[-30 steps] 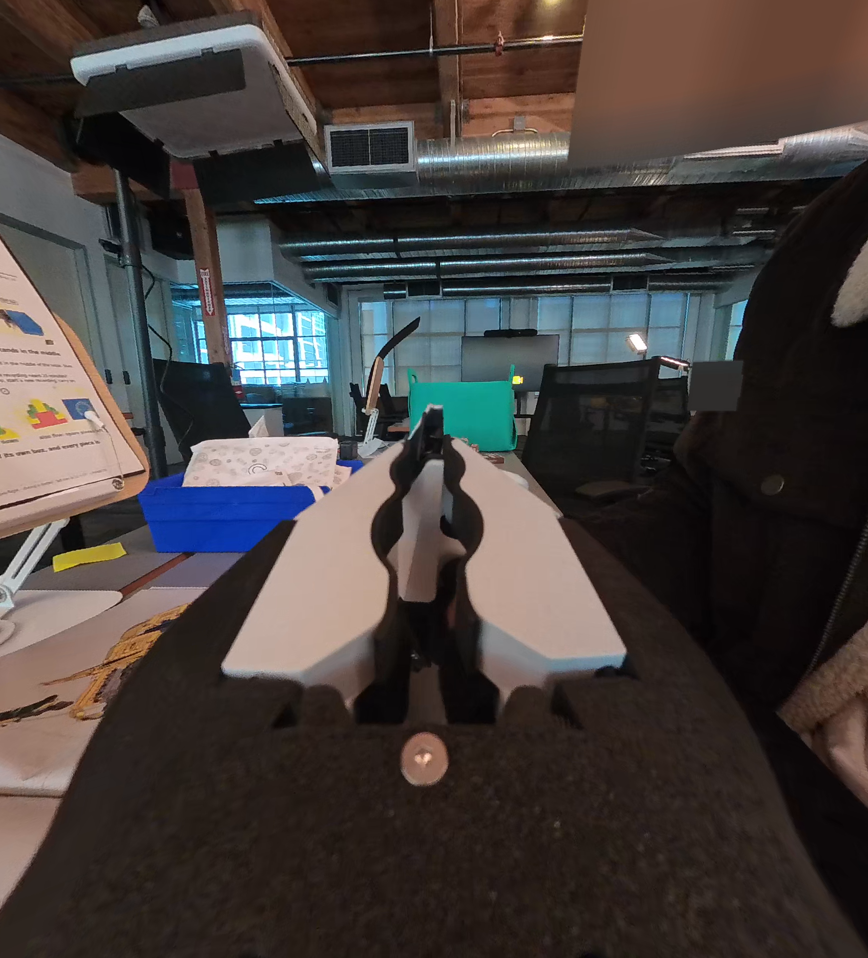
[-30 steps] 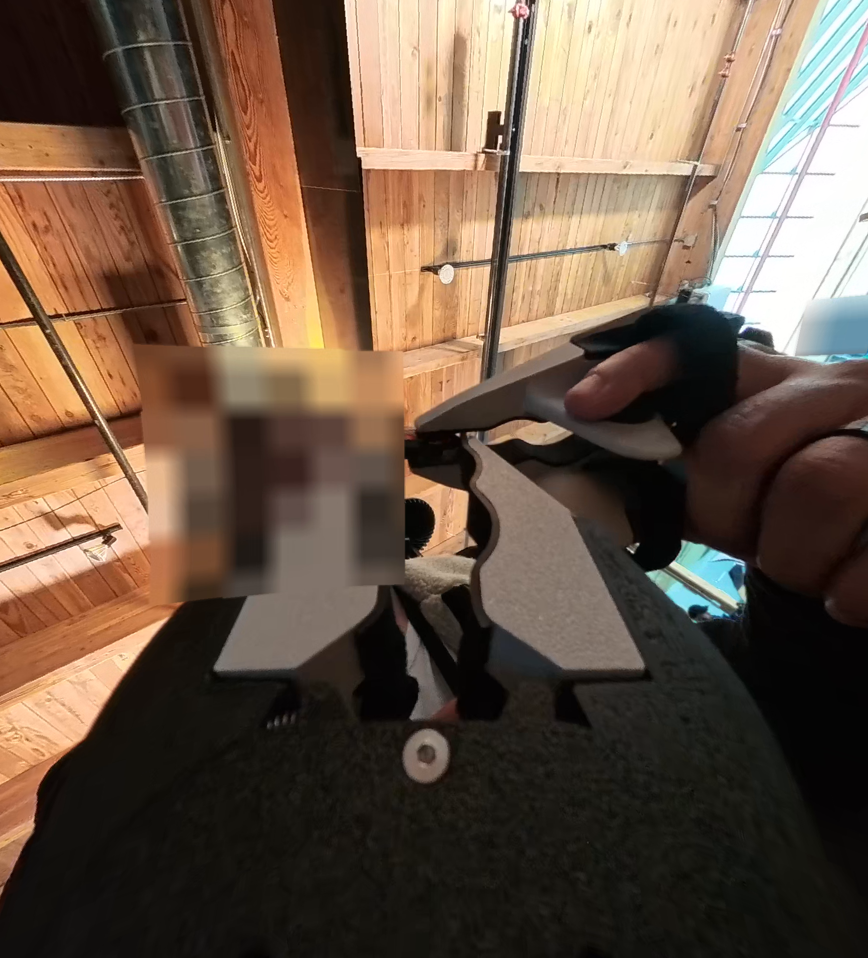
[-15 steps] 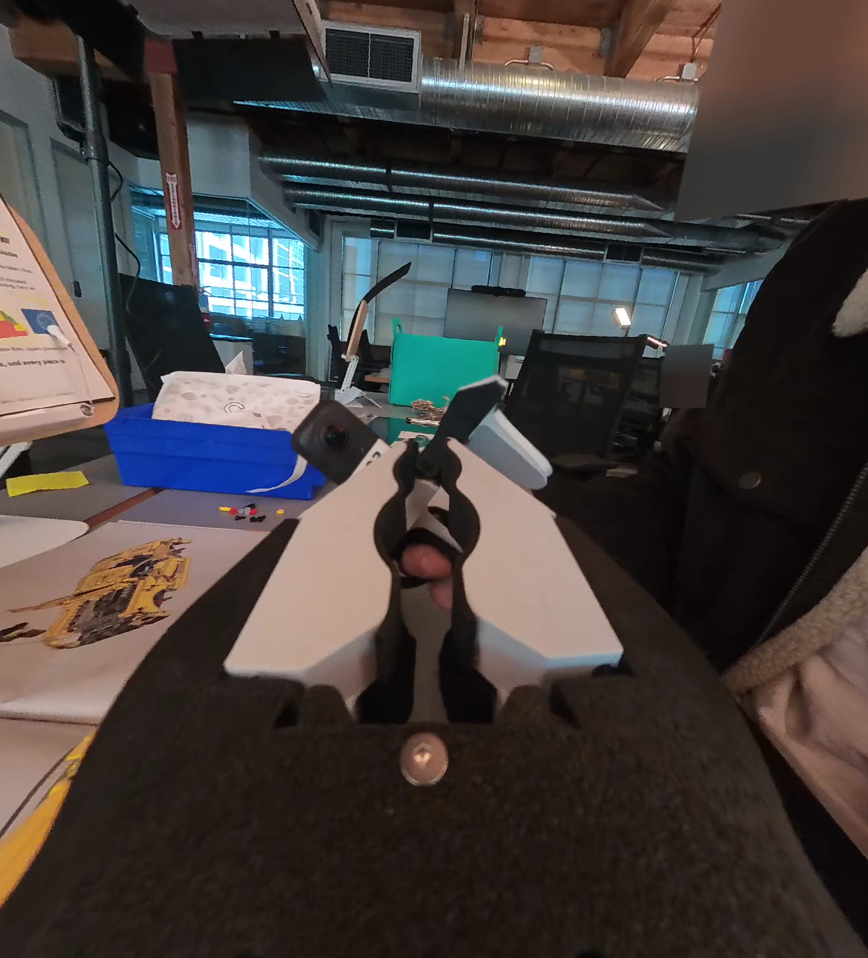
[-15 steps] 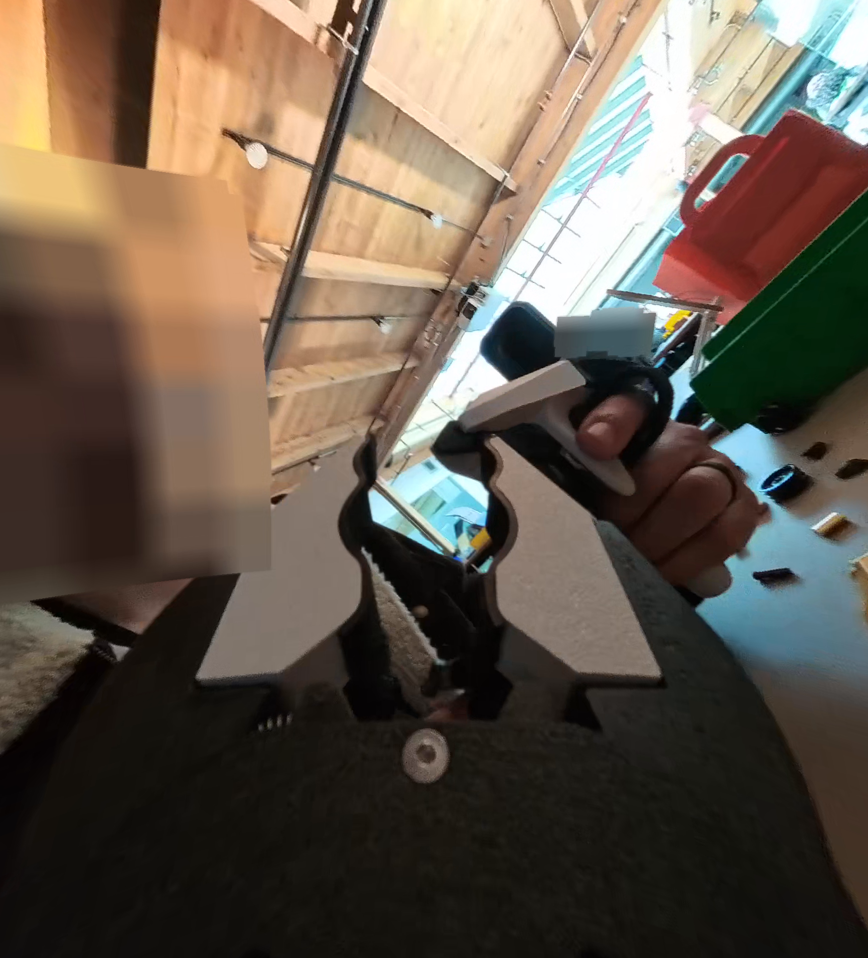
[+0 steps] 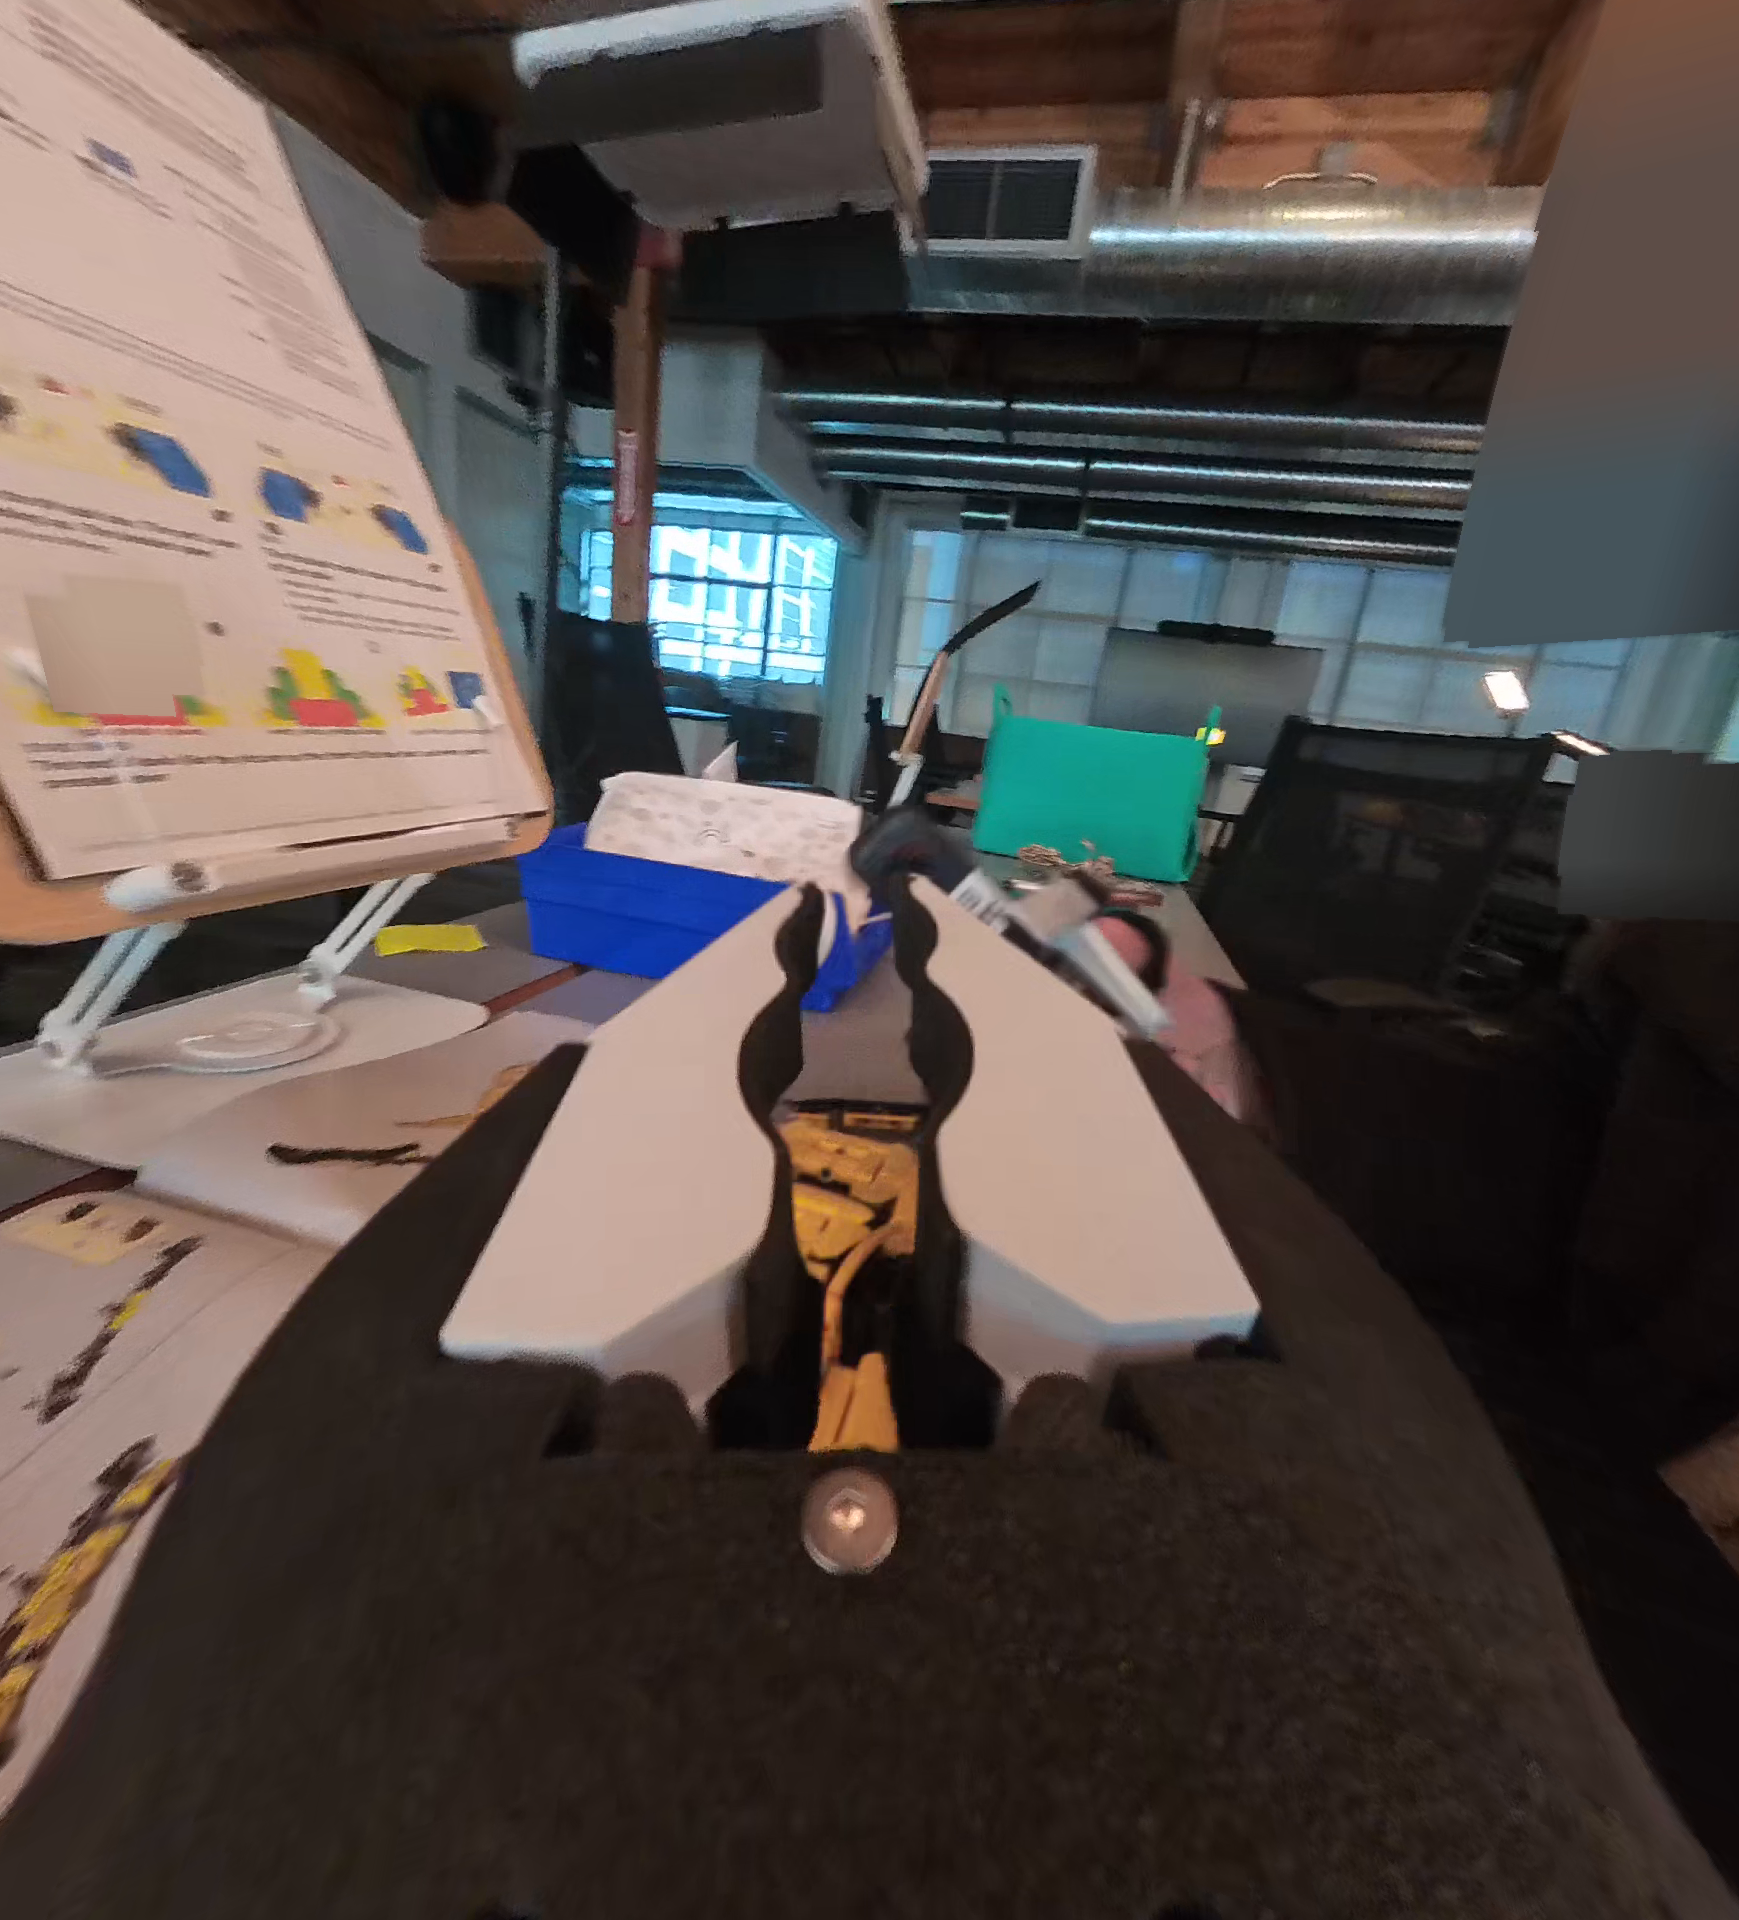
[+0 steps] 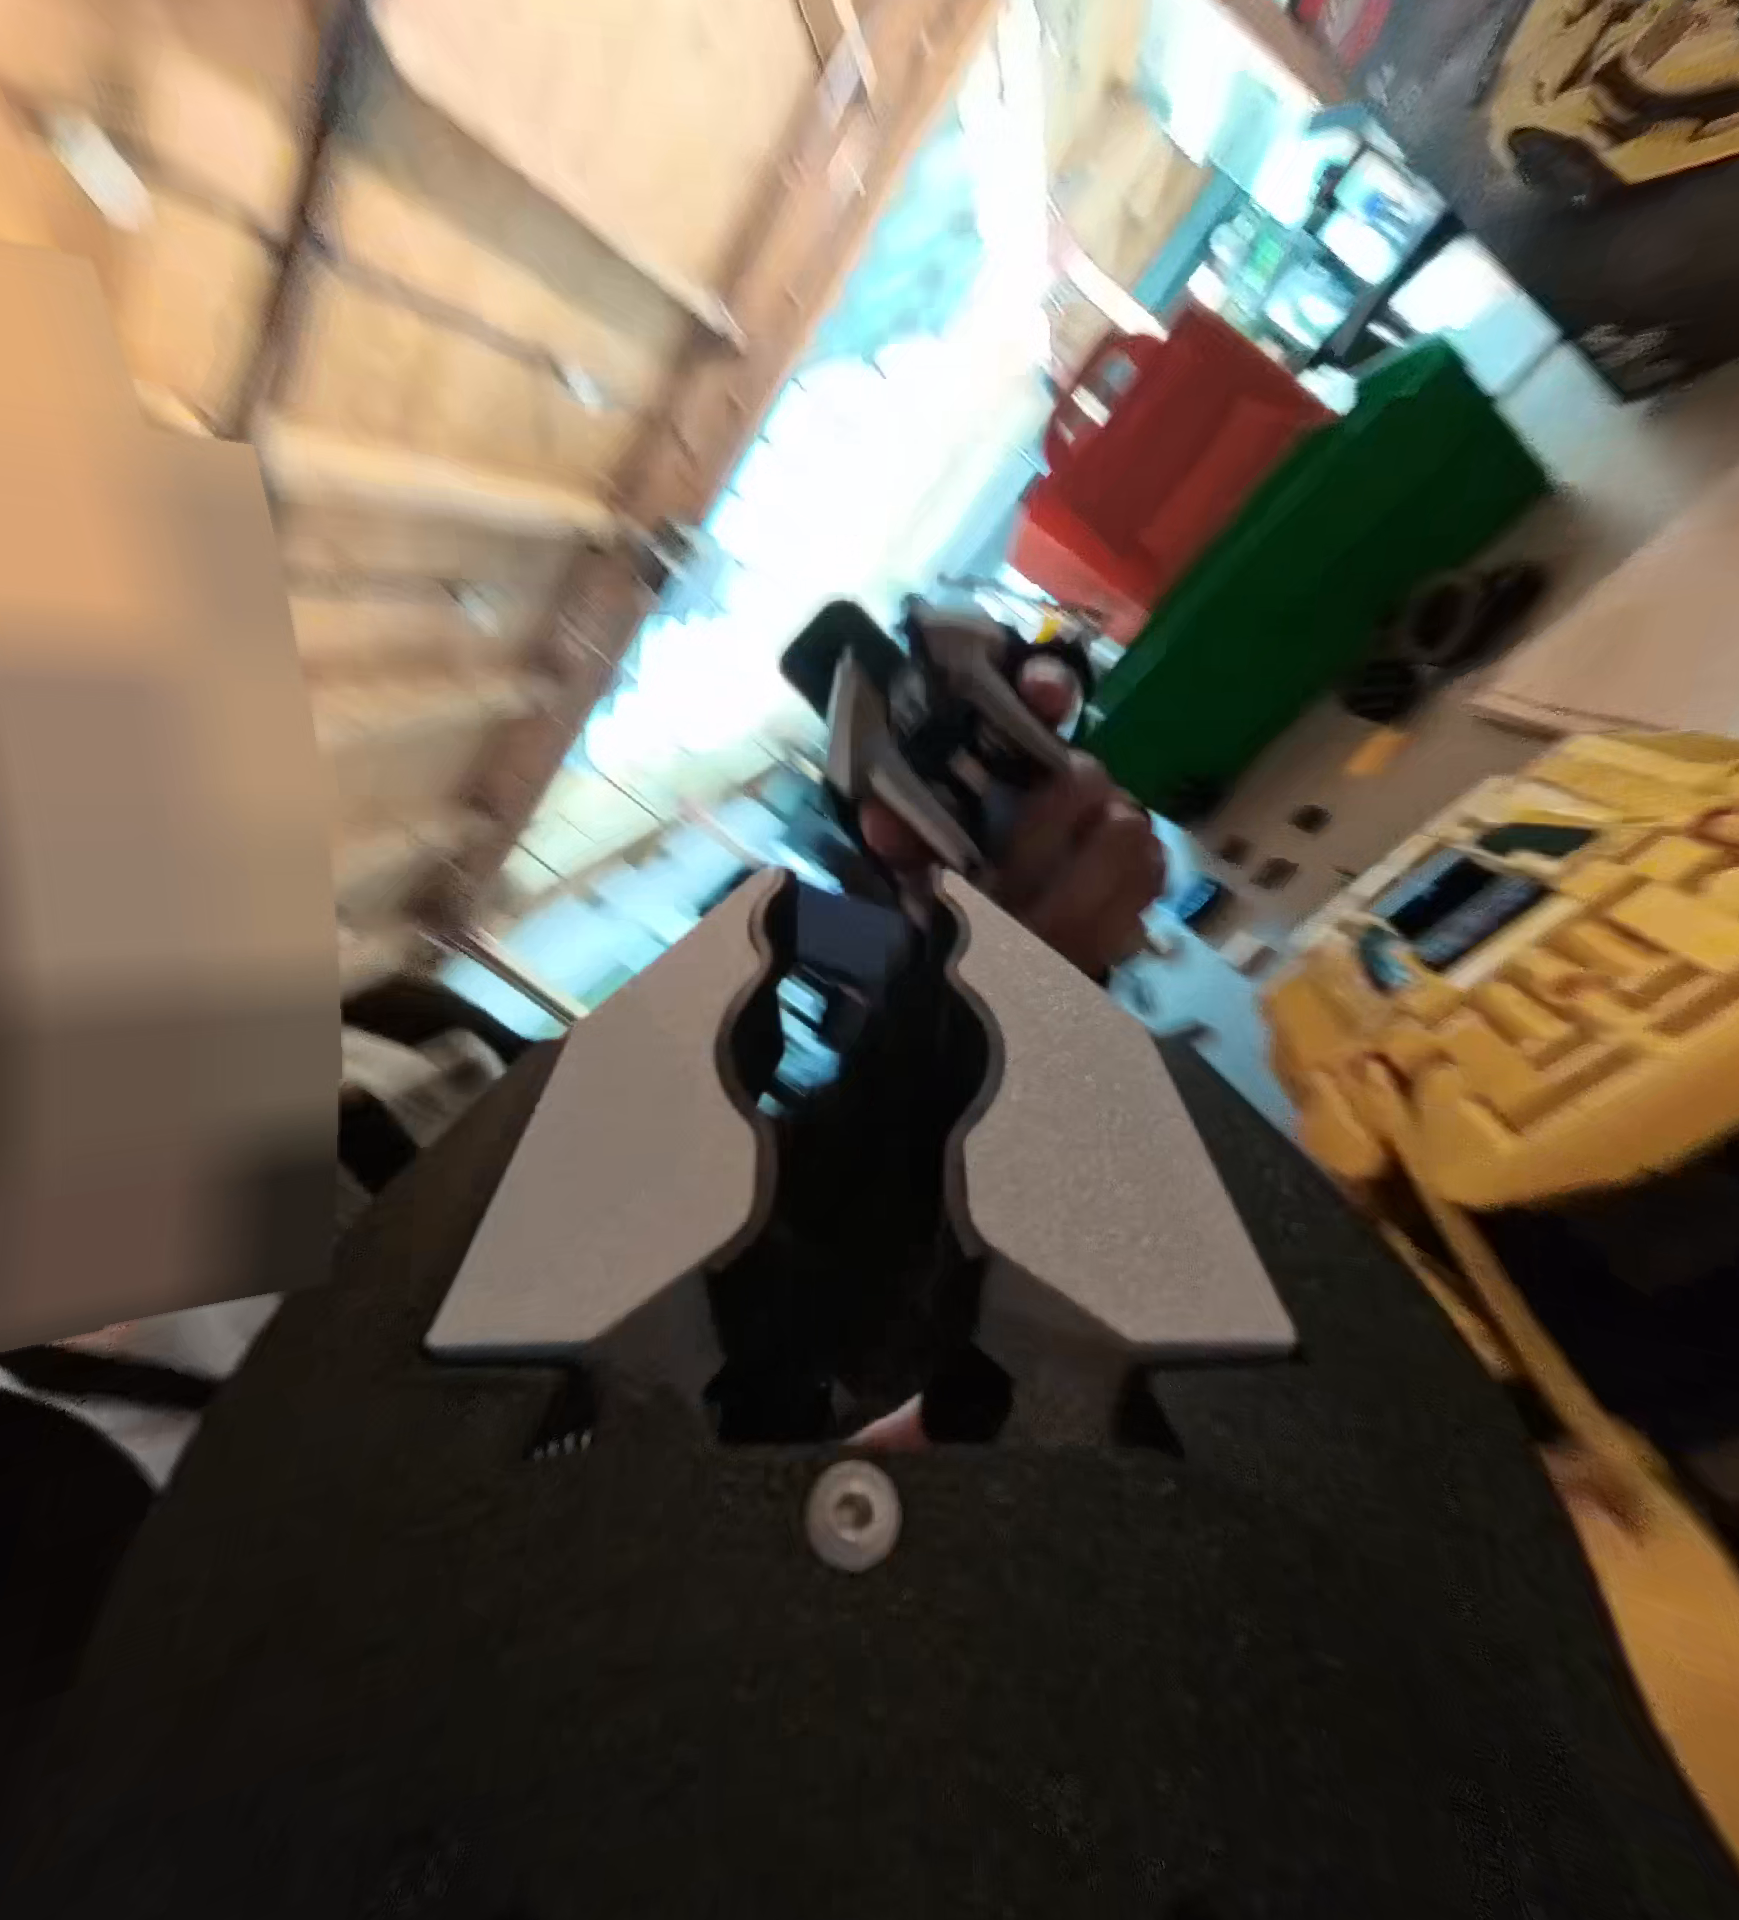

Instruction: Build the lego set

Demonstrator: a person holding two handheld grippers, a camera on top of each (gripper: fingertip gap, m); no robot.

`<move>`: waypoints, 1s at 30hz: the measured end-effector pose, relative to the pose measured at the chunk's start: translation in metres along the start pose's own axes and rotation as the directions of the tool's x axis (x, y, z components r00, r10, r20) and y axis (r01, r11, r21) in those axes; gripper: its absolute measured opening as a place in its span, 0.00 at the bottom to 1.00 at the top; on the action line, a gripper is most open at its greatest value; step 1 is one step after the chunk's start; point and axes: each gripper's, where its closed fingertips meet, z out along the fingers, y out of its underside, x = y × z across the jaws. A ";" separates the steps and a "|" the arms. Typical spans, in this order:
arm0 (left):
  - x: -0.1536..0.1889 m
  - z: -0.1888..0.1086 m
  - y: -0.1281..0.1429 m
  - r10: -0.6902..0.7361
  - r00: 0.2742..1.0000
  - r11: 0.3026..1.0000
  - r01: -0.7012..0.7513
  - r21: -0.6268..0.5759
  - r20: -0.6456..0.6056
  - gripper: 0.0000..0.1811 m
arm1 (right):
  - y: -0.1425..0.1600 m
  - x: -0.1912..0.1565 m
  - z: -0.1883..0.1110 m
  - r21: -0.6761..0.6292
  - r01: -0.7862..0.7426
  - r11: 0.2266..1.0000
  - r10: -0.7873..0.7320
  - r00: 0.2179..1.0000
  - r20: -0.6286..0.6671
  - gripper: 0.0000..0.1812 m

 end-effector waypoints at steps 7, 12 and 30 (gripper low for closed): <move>-0.012 0.005 0.019 -0.042 0.998 0.995 0.047 -0.084 0.056 0.07 | 0.125 0.034 -0.056 -0.709 0.321 0.628 -0.623 0.753 -0.211 0.17; -0.016 0.008 0.035 -0.106 0.991 0.980 0.117 -0.159 0.078 0.07 | 0.158 0.055 -0.066 -0.825 0.341 0.450 -0.810 0.545 -0.217 0.17; 0.026 0.028 0.052 -0.412 0.907 0.892 0.384 -0.238 -0.083 0.14 | 0.032 0.012 -0.029 -0.607 0.735 0.303 -0.888 -0.014 -0.460 0.09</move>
